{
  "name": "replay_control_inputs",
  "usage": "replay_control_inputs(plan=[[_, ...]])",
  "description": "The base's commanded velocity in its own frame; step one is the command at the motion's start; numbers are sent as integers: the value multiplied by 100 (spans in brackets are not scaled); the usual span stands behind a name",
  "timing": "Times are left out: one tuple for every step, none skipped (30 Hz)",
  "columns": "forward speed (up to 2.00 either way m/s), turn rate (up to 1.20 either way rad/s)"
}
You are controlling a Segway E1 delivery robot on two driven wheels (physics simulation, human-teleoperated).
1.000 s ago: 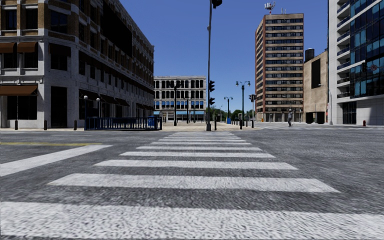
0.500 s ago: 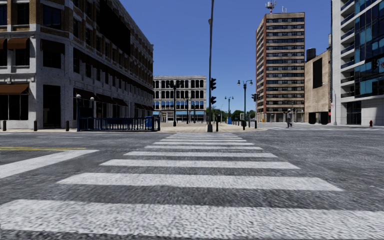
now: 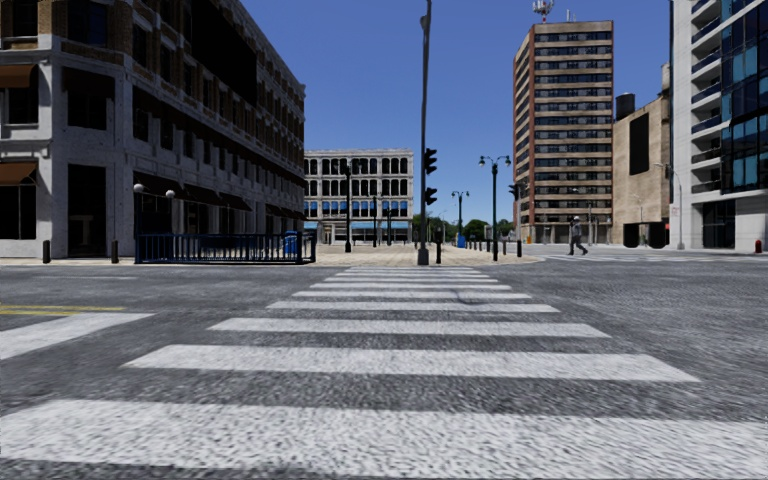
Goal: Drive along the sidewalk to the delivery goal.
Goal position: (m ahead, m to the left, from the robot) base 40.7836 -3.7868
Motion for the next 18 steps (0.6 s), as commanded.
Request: replay_control_inputs(plan=[[200, 0], [200, 0], [200, 0], [200, 0], [200, 0], [200, 0], [200, 0], [200, 0], [200, 0], [200, 0], [200, 0], [200, 0], [200, 0], [200, 0], [200, 0], [200, 0], [200, 0], [200, 0]])
